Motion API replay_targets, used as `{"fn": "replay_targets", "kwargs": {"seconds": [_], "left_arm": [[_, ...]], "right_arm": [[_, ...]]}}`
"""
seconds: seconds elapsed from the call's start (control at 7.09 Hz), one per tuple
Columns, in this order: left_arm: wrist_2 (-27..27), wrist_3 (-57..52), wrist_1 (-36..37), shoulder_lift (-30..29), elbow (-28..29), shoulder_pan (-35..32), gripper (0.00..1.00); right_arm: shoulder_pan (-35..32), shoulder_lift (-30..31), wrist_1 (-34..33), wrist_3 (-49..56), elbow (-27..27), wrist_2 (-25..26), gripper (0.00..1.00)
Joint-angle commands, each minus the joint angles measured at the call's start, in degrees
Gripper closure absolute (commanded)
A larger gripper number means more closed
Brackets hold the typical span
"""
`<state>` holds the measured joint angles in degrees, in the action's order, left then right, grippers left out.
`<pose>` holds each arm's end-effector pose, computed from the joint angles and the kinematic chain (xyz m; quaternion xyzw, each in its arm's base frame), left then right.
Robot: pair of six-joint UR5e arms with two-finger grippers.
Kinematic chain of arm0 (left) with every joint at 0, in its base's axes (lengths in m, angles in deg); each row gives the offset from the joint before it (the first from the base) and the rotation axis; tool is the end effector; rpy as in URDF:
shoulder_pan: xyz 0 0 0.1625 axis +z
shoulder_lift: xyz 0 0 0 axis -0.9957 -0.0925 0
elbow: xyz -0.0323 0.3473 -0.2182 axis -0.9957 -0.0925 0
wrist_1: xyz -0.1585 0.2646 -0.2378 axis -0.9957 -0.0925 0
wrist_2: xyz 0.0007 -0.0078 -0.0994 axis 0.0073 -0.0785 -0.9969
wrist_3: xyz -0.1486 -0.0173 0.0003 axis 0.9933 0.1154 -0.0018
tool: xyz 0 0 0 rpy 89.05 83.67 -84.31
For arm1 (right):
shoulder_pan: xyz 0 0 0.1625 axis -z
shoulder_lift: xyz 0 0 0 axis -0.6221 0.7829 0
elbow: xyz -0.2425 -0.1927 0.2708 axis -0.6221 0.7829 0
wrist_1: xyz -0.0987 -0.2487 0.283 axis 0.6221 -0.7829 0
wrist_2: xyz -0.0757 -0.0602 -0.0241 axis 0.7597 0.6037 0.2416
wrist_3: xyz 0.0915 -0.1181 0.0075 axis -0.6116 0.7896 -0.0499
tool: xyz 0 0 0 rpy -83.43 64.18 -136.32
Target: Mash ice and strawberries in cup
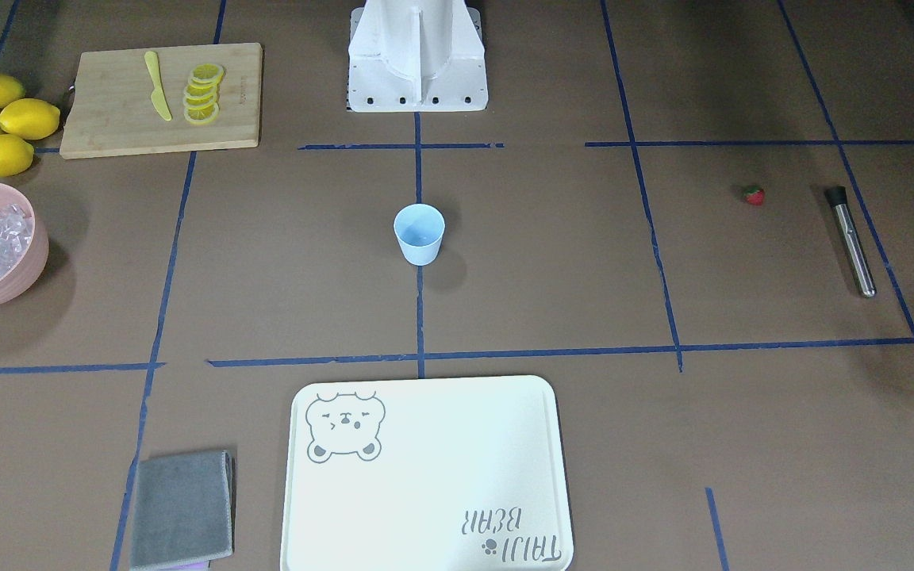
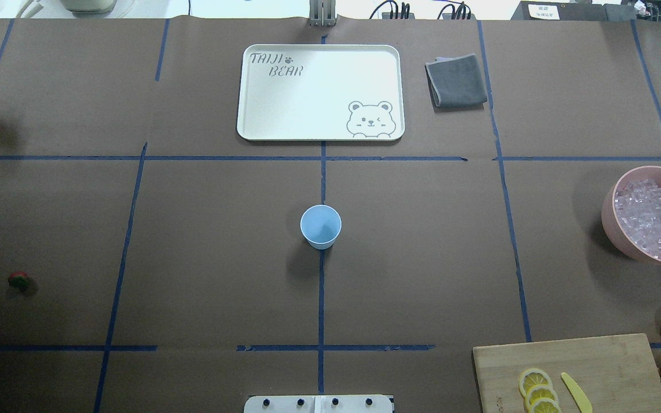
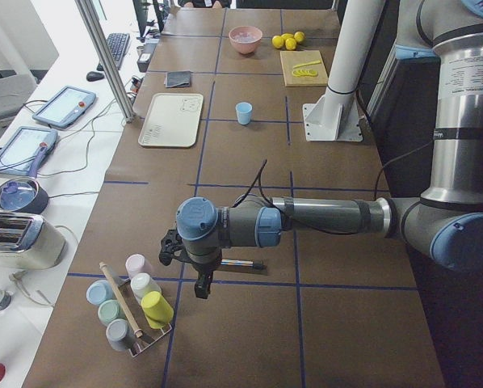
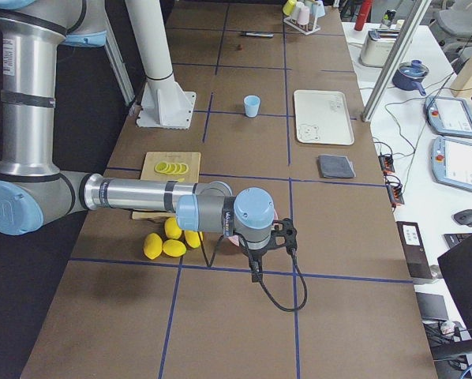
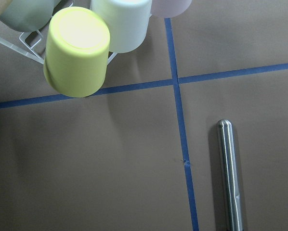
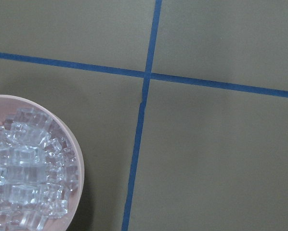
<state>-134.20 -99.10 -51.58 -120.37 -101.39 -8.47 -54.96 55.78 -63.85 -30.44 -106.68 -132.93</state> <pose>-0.0515 -0.4493 0.6727 0.0379 0.3851 0.0583 0.9202 0.0509 -0.4154 0.6716 0.0512 -0.3864 -0.0501 0.9195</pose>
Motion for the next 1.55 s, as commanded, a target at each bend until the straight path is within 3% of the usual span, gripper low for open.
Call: {"fn": "replay_targets", "kwargs": {"seconds": [0.0,0.56,0.85,1.41], "left_arm": [[0.1,0.1,0.1,-0.1,0.1,0.1,0.0],[0.0,0.1,0.0,0.0,0.7,0.1,0.0],[0.0,0.1,0.1,0.0,0.7,0.1,0.0],[-0.1,0.1,0.0,-0.1,0.6,0.1,0.0]], "right_arm": [[0.0,0.0,0.0,0.0,0.1,0.0,0.0],[0.0,-0.1,0.8,0.0,-1.2,-0.4,0.0],[0.4,1.1,7.3,-0.9,-4.3,-3.5,0.0],[8.0,1.1,10.4,-7.4,-8.6,-6.2,0.01]]}}
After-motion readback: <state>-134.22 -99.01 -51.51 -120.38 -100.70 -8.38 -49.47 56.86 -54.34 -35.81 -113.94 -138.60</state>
